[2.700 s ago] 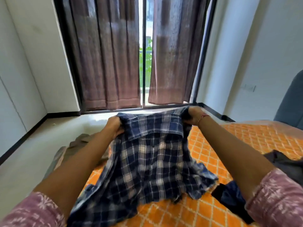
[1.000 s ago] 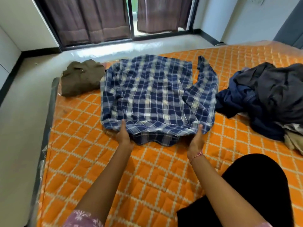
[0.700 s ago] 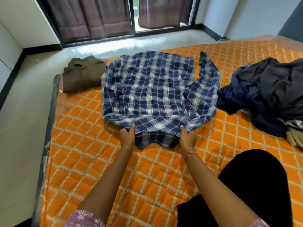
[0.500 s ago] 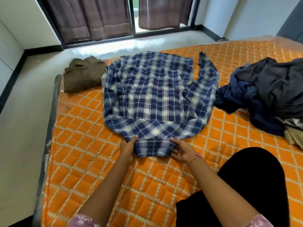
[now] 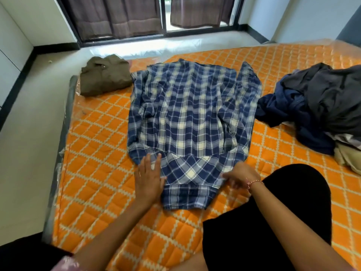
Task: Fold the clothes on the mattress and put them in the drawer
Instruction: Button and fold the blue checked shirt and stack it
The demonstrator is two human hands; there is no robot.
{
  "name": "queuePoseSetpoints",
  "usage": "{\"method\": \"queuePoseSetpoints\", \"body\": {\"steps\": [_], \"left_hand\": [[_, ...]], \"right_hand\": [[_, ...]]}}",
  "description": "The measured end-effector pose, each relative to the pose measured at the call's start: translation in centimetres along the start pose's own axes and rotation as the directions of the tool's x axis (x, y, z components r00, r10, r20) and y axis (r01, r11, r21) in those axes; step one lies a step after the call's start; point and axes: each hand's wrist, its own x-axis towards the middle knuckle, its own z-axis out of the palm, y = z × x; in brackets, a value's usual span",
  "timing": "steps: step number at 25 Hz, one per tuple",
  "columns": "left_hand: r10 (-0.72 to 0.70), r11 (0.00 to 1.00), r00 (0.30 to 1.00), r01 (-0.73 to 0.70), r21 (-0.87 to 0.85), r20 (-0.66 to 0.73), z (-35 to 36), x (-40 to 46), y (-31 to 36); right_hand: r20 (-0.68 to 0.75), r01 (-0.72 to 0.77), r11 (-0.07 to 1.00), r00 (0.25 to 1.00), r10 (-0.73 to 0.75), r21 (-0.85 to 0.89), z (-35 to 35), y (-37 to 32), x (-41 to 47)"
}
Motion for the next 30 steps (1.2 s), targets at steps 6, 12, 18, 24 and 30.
{"method": "queuePoseSetpoints", "body": {"steps": [6, 12, 18, 24, 30], "left_hand": [[-0.118, 0.987, 0.924, 0.067, 0.149, 0.364, -0.9, 8.9, -4.4], [-0.230, 0.954, 0.964, 0.251, -0.166, 0.132, -1.2, 8.1, -2.5], [-0.306, 0.932, 0.901, 0.219, 0.288, 0.308, -0.9, 6.4, -1.6], [-0.351, 0.921, 0.791, 0.196, 0.338, 0.500, -2.1, 2.8, -1.3], [-0.433, 0.764, 0.763, 0.593, -0.254, 0.480, -4.4, 6.7, -5.4]], "right_hand": [[-0.309, 0.276, 0.939, 0.892, -0.329, -0.205, 1.1, -4.4, 4.6], [-0.364, -0.057, 0.981, 0.931, -0.015, -0.185, 3.3, -2.7, 5.3], [-0.428, -0.096, 0.946, 0.902, -0.048, -0.308, 2.5, -0.3, 4.7], [-0.218, -0.205, 0.797, 0.971, 0.094, -0.569, 0.8, -0.7, 1.8], [-0.278, 0.112, 0.820, 0.908, -0.314, -0.562, 0.2, -9.9, 2.0]]}}
